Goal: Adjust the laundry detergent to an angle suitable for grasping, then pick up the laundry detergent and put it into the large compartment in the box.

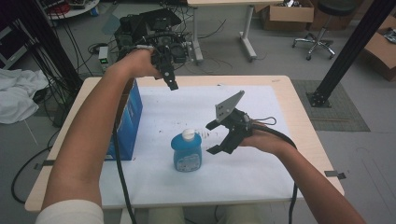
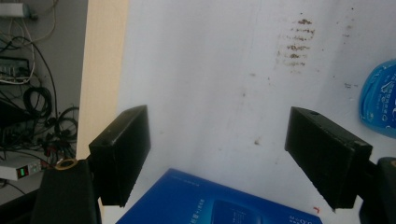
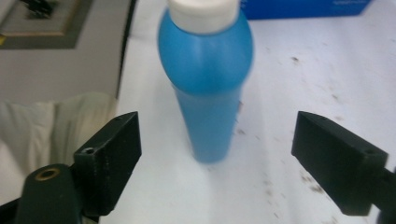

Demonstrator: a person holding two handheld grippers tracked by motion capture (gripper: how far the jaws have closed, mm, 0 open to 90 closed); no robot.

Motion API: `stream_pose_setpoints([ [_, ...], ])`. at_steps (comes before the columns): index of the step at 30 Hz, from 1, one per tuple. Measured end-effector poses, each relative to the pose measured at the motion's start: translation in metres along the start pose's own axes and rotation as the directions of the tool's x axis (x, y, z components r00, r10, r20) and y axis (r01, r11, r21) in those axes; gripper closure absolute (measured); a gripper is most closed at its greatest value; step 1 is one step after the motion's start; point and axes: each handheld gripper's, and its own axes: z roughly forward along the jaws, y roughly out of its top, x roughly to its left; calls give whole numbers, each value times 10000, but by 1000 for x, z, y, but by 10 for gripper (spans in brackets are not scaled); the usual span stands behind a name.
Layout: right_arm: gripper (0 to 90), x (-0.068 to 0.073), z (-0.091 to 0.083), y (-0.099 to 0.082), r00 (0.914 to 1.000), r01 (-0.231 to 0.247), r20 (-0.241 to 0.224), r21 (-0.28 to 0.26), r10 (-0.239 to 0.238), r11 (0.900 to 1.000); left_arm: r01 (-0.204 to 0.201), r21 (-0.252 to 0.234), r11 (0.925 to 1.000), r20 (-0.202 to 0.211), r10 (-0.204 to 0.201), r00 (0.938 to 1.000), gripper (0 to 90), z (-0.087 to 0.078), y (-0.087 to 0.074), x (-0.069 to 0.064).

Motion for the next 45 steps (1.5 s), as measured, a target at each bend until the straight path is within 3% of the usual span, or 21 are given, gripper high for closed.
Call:
stream_pose_setpoints([
  [3,148,1,-8,-2,9997,71,225,382,-80,9992,82,-47,10000,7,-82,10000,230,0,-1,0],
  [9,149,2,-24,-11,9990,-41,450,638,12,9980,147,-29,9999,48,-147,9999,231,2,-2,-1],
  [21,151,-3,-54,-36,9925,-637,1083,647,564,9959,62,73,10000,54,-62,10000,231,3,1,-1],
  [39,152,-1,-64,-46,9855,-1015,1442,804,892,9916,-55,75,10000,110,54,9999,230,5,6,-4],
  [45,152,-3,-65,-54,9812,-1295,1560,957,1136,9870,362,78,9993,288,-364,9989,225,3,4,-4],
])
